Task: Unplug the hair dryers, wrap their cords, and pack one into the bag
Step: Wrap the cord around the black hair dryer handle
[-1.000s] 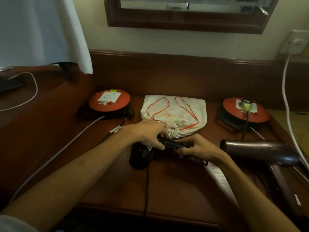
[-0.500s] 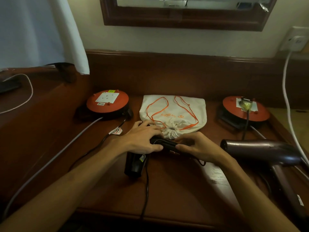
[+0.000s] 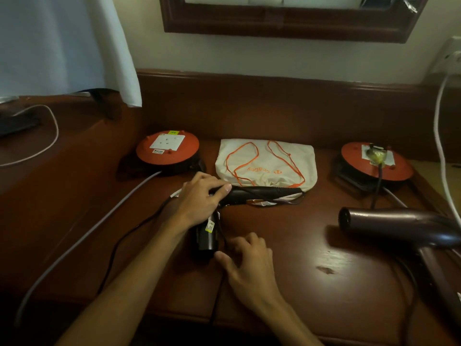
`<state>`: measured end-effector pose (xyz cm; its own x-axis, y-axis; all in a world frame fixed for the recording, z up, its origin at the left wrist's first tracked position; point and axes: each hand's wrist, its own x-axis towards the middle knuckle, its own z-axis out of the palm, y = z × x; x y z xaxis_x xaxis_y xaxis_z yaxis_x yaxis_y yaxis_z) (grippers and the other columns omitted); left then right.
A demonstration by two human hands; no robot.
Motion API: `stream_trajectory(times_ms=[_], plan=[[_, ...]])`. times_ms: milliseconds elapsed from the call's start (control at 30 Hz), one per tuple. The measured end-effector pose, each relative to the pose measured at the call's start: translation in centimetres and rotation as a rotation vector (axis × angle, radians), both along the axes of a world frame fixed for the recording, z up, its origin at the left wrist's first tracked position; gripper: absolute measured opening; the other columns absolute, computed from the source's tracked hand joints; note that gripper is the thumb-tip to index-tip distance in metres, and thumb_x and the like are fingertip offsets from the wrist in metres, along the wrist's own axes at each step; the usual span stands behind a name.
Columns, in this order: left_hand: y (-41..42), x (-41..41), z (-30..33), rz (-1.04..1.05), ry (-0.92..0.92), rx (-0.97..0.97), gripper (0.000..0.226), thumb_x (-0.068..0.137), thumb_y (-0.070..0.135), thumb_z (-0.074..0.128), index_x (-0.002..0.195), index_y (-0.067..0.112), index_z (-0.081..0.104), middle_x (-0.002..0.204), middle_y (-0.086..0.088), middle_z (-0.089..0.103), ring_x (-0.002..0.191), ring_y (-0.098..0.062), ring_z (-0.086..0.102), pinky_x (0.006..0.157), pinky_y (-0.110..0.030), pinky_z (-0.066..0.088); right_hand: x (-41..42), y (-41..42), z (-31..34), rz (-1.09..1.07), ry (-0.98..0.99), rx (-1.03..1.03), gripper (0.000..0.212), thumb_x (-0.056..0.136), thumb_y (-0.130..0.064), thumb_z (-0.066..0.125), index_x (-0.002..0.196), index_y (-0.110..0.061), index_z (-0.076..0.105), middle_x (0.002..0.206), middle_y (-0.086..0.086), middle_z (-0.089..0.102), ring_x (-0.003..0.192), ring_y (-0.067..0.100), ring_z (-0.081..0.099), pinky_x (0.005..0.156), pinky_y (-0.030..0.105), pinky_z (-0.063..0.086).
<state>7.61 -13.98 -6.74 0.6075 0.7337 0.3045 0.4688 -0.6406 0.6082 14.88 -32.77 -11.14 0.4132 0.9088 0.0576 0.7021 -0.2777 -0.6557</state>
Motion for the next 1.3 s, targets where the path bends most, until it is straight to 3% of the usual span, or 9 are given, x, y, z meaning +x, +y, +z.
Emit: stream_trajectory(times_ms=[100, 267, 367, 667, 833, 900, 967, 1133, 1300], plan=[[0.6, -1.0, -0.4, 0.022, -0.092, -0.074, 0.024, 0.096, 0.044, 0.062, 0.112, 0.032, 0.076, 0.106, 0.013, 0.067, 0.11, -0.004, 0.053, 0.097, -0.044, 0.048, 0.8, 1.0, 2.1, 0.088, 0.311, 0.025, 0.011, 0.093, -0.029, 0.07, 0.092, -0.021, 0.061, 0.092, -0.002, 0.062, 0.086, 0.008, 0.056, 0.08, 0.031, 0.046], [1.1, -2.0, -0.7, -0.057, -0.25, -0.213, 0.012, 0.089, 0.043, 0.069, 0.098, 0.042, 0.077, 0.101, 0.016, 0.068, 0.11, -0.001, 0.055, 0.099, -0.041, 0.048, 5.3, -0.8, 4.5, 0.033, 1.46, 0.008, 0.012, 0.09, -0.002, 0.061, 0.1, -0.004, 0.054, 0.065, 0.011, 0.049, 0.053, 0.025, 0.059, 0.055, 0.034, 0.051], [1.2, -2.1, -0.9, -0.067, -0.25, -0.227, 0.017, 0.089, 0.041, 0.07, 0.101, 0.032, 0.079, 0.101, 0.011, 0.071, 0.109, -0.001, 0.056, 0.098, -0.039, 0.05, 6.2, -2.5, 3.8, 0.092, 1.597, -0.117, 0.011, 0.092, 0.0, 0.061, 0.103, 0.002, 0.064, 0.063, 0.009, 0.041, 0.048, 0.022, 0.053, 0.058, 0.04, 0.055], [0.0, -4.3, 0.6, -0.3, -0.438, -0.681, 0.02, 0.098, 0.019, 0.059, 0.1, 0.01, 0.077, 0.086, -0.001, 0.075, 0.08, -0.015, 0.071, 0.072, -0.02, 0.05, 10.7, 0.7, 3.0, 0.021, 1.109, -0.178, 0.014, 0.094, -0.003, 0.057, 0.096, 0.006, 0.067, 0.079, 0.017, 0.063, 0.046, 0.009, 0.039, 0.041, 0.019, 0.029], [-2.0, -4.0, 0.0, -0.378, -0.227, -0.411, 0.015, 0.095, 0.029, 0.065, 0.1, 0.022, 0.079, 0.104, 0.009, 0.072, 0.112, -0.009, 0.06, 0.097, -0.023, 0.042, 12.9, 4.7, 5.6, 0.121, 0.745, -0.109, 0.02, 0.099, -0.013, 0.06, 0.096, 0.004, 0.07, 0.078, 0.027, 0.061, 0.058, 0.024, 0.062, 0.051, 0.028, 0.056], [-2.6, -3.4, 0.0, -0.401, -0.052, -0.266, 0.025, 0.093, 0.04, 0.063, 0.112, 0.03, 0.076, 0.118, 0.017, 0.067, 0.125, -0.004, 0.049, 0.105, -0.025, 0.037, 13.6, 6.1, 6.8, 0.109, 0.546, -0.133, 0.027, 0.099, -0.022, 0.062, 0.097, 0.003, 0.073, 0.075, 0.021, 0.066, 0.06, 0.019, 0.06, 0.051, 0.023, 0.05], [-3.5, -2.4, -0.1, -0.361, 0.083, -0.061, 0.03, 0.091, 0.05, 0.06, 0.116, 0.036, 0.07, 0.121, 0.022, 0.061, 0.124, 0.0, 0.045, 0.104, -0.032, 0.037, 14.3, 7.0, 7.7, 0.078, 0.578, -0.148, 0.033, 0.096, -0.025, 0.066, 0.095, 0.007, 0.071, 0.057, 0.007, 0.05, 0.049, 0.017, 0.044, 0.045, 0.025, 0.035], [-4.0, -1.0, -0.1, -0.279, 0.159, 0.1, 0.03, 0.086, 0.059, 0.058, 0.106, 0.037, 0.063, 0.117, 0.019, 0.059, 0.116, -0.002, 0.045, 0.098, -0.033, 0.037, 17.2, 6.1, 9.7, 0.328, 0.891, -0.227, 0.028, 0.094, -0.017, 0.064, 0.107, 0.007, 0.069, 0.071, 0.01, 0.018, 0.06, 0.019, 0.017, 0.054, 0.03, 0.016], [-3.4, -1.7, -0.3, -0.259, 0.139, 0.024, 0.028, 0.088, 0.059, 0.058, 0.104, 0.038, 0.065, 0.128, 0.018, 0.048, 0.122, -0.005, 0.04, 0.102, -0.037, 0.039, 19.0, 3.8, 10.9, 0.451, 0.851, -0.32, 0.034, 0.102, -0.007, 0.049, 0.132, 0.002, 0.061, 0.073, 0.009, 0.037, 0.059, 0.017, 0.03, 0.052, 0.028, 0.024]])
